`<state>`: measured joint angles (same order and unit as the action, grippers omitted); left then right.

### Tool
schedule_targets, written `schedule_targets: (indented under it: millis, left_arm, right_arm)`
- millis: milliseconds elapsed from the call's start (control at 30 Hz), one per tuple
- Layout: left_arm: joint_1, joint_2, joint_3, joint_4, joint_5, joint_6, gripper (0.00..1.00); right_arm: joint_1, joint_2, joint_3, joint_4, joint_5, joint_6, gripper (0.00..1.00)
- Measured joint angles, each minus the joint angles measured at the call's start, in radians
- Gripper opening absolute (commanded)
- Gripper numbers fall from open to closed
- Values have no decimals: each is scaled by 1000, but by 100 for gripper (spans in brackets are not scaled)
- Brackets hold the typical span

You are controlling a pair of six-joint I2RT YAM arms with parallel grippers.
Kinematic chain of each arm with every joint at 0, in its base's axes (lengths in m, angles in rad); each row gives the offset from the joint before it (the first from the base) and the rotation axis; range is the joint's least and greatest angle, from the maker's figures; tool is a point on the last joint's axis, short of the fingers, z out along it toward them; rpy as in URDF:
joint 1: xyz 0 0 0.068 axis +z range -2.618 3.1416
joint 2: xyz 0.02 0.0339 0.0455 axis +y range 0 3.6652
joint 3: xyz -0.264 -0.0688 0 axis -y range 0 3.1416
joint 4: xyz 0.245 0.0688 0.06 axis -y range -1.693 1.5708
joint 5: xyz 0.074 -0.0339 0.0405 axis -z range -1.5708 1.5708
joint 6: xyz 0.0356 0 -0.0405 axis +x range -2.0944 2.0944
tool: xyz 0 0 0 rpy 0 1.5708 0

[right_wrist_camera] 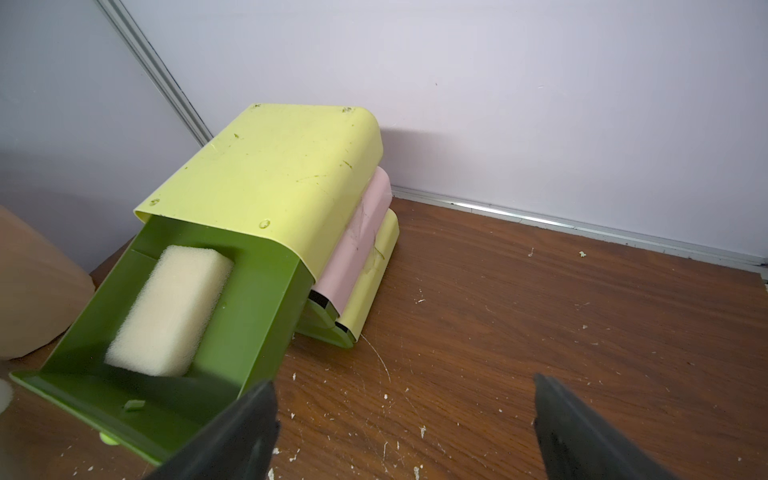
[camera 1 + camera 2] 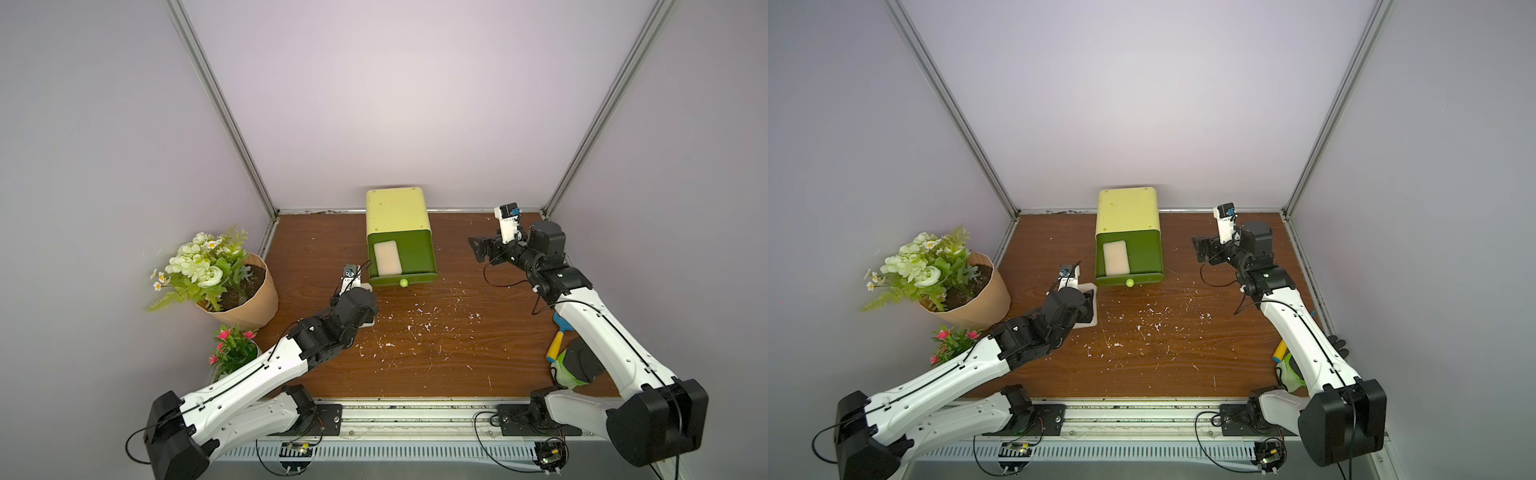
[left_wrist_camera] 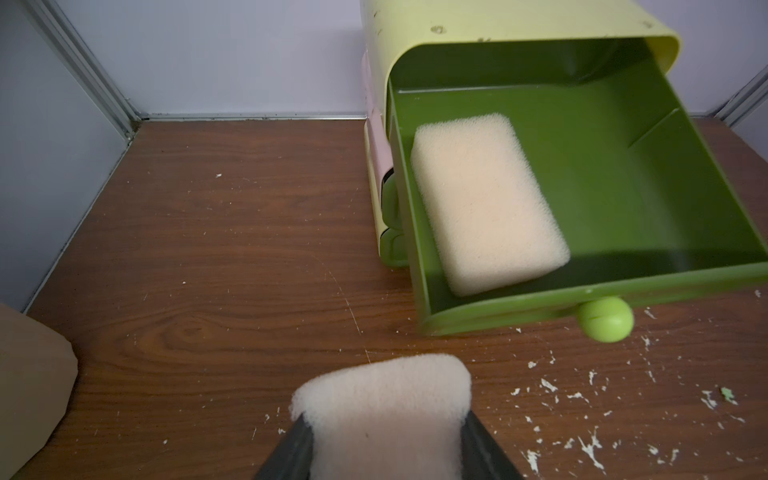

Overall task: Take the sponge out of the drawer
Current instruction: Place the sponge at the center of the board.

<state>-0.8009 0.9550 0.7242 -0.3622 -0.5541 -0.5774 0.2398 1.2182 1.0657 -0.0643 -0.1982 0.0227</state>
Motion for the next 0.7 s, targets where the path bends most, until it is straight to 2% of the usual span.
schedule_targets:
  millis: [433, 700]
  left_arm:
    - [174, 18, -179, 119, 121, 8, 54]
    - [304, 101, -199, 226, 227, 55, 56]
  right_arm:
    - [0, 3, 0, 1, -42, 4, 99]
    - [0, 23, 0, 3, -45, 4, 99]
